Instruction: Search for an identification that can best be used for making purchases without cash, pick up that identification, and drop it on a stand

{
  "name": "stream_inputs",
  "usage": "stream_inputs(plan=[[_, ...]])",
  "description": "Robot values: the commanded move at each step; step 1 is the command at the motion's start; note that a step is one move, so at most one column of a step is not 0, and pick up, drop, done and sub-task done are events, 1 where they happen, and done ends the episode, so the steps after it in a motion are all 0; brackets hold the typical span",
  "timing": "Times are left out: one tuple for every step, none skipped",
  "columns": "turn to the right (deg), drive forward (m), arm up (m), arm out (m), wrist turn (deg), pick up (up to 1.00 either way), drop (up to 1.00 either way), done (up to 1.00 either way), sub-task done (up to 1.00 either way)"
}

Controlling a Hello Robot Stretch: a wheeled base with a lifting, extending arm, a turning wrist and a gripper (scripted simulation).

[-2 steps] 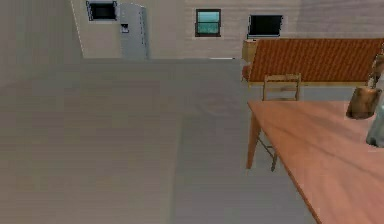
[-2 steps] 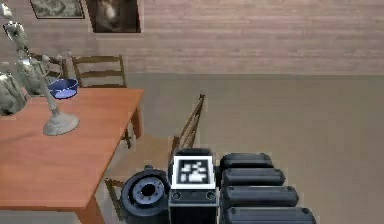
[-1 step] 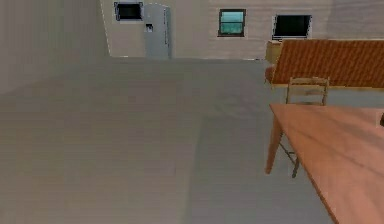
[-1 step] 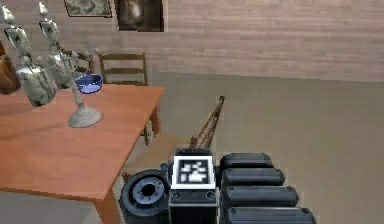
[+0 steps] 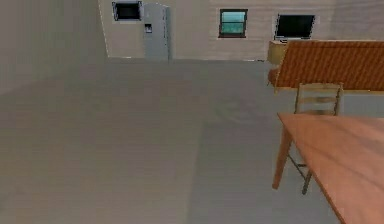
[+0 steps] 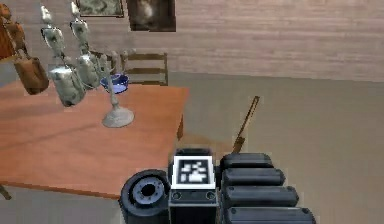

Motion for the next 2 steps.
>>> stream_inputs(plan=[[6.0, 0.0, 0.0, 0.0, 0.0, 0.0, 0.0, 0.0, 0.0], [0.0, 1.0, 0.0, 0.0, 0.0, 0.0, 0.0, 0.0, 0.0]])
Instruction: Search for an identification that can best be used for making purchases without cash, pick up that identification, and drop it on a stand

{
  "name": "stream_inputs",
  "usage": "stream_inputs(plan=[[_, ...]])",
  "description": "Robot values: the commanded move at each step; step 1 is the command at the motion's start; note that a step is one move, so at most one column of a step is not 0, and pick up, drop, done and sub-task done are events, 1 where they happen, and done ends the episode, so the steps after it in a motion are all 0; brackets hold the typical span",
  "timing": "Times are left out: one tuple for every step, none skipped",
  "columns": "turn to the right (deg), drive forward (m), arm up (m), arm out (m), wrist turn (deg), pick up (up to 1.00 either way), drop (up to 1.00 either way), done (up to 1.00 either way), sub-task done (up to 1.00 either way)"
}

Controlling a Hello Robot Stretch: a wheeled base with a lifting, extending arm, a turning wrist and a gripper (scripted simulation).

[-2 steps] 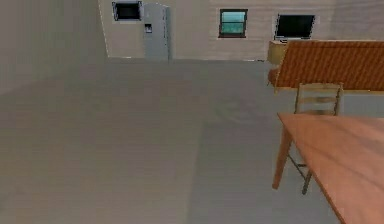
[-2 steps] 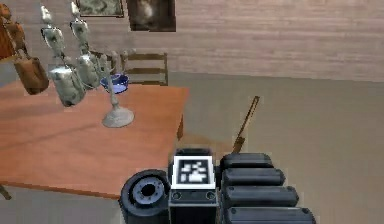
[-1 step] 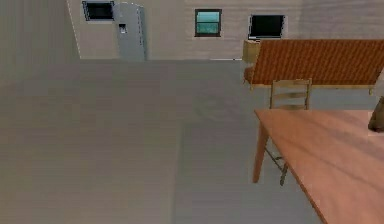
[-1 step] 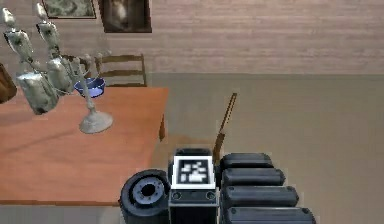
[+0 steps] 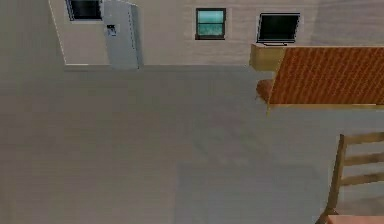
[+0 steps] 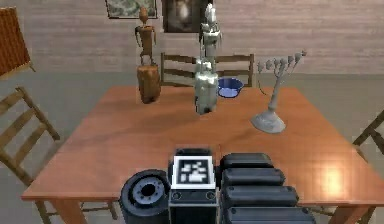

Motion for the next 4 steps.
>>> stream_inputs(plan=[[0.0, 0.8, 0.0, 0.0, 0.0, 0.0, 0.0, 0.0, 0.0], [9.0, 0.0, 0.0, 0.0, 0.0, 0.0, 0.0, 0.0, 0.0], [0.0, 1.0, 0.0, 0.0, 0.0, 0.0, 0.0, 0.0, 0.0], [0.0, 1.0, 0.0, 0.0, 0.0, 0.0, 0.0, 0.0, 0.0]])
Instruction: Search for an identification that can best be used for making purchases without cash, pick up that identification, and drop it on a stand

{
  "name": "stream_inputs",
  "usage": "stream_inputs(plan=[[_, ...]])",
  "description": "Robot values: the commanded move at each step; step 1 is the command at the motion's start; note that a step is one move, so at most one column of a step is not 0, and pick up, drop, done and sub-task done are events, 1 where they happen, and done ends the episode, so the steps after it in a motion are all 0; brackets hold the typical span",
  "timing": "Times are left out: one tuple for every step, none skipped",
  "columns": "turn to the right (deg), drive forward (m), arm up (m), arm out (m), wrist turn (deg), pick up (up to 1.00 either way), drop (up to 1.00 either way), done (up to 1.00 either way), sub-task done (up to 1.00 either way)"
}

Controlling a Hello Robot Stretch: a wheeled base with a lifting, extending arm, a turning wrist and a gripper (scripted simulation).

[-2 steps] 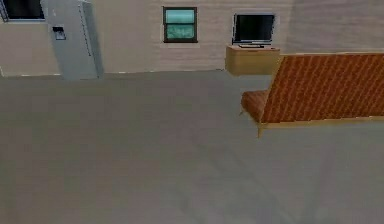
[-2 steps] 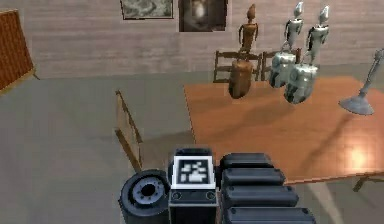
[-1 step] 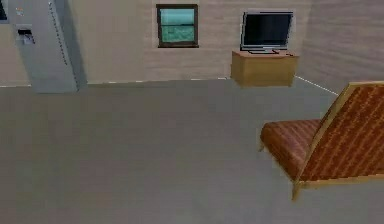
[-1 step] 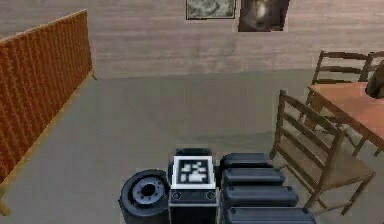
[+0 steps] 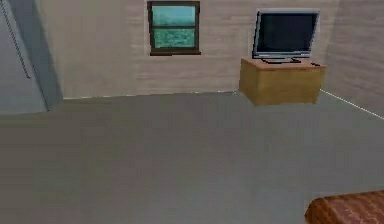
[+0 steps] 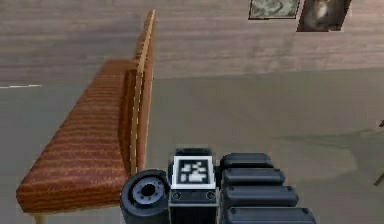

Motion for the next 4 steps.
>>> stream_inputs(plan=[[3.0, 0.0, 0.0, 0.0, 0.0, 0.0, 0.0, 0.0, 0.0], [0.0, 1.0, 0.0, 0.0, 0.0, 0.0, 0.0, 0.0, 0.0], [9.0, 0.0, 0.0, 0.0, 0.0, 0.0, 0.0, 0.0, 0.0], [0.0, 0.25, 0.0, 0.0, 0.0, 0.0, 0.0, 0.0, 0.0]])
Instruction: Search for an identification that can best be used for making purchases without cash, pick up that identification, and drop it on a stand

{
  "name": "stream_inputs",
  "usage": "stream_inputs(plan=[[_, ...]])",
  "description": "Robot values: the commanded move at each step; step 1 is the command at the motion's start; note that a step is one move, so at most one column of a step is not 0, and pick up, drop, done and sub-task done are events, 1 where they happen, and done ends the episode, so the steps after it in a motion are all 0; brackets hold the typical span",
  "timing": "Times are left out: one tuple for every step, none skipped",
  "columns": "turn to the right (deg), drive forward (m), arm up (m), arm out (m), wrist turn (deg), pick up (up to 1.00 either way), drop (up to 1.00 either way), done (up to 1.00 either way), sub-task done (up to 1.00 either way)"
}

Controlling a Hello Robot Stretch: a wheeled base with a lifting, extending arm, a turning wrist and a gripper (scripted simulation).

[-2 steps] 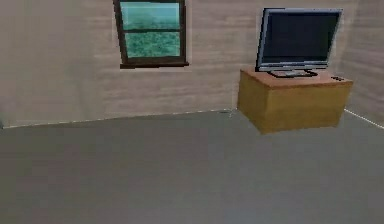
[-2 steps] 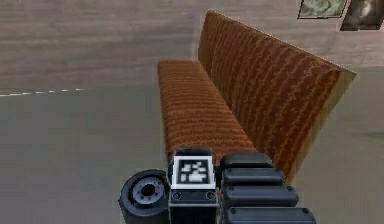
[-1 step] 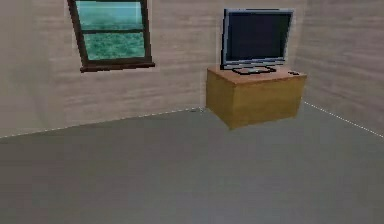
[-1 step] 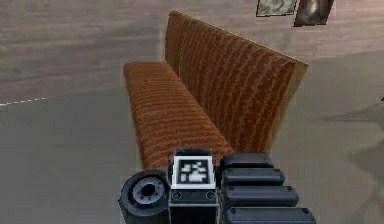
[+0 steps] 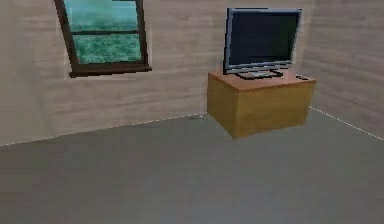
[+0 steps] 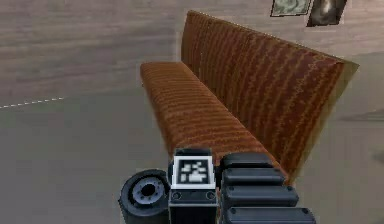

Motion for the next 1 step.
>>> stream_inputs(plan=[[24.0, 0.0, 0.0, 0.0, 0.0, 0.0, 0.0, 0.0, 0.0]])
